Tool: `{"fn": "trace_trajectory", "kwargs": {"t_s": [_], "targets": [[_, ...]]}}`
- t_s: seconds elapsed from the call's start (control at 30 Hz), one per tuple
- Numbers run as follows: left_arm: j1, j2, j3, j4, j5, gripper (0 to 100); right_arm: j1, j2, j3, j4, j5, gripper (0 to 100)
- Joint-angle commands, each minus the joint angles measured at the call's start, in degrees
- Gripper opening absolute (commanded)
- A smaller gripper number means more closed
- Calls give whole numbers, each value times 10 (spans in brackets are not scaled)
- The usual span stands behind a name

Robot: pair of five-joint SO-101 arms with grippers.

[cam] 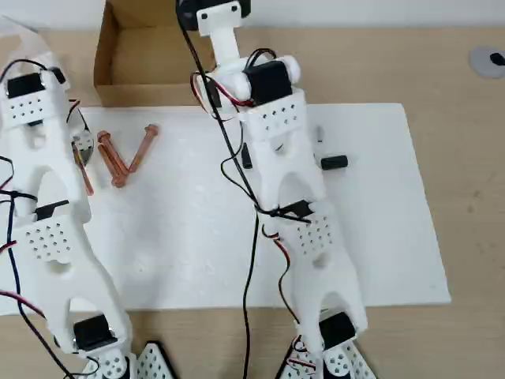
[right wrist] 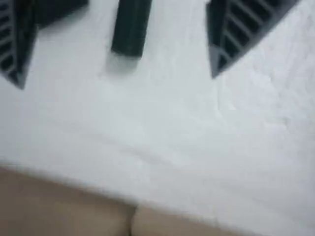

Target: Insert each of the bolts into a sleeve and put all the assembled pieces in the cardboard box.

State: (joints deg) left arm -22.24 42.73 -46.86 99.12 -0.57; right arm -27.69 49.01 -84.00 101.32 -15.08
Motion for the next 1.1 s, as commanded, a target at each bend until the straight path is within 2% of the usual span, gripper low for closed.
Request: {"fn": "trace_trajectory", "kwargs": {"t_s": [0.0, 0.3, 0.73, 1.07], "targets": [[-17, -36, -38, 15, -4, 10, 10, -50, 61, 12, -25, 282], [-17, -190, 20, 14, -20, 10, 10, -48, 188, 11, -78, 282], [-12, -475, 171, 12, -19, 11, 22, -44, 293, -19, -73, 281], [-12, -579, 233, 0, -19, 12, 40, -44, 333, -62, 44, 281]]}}
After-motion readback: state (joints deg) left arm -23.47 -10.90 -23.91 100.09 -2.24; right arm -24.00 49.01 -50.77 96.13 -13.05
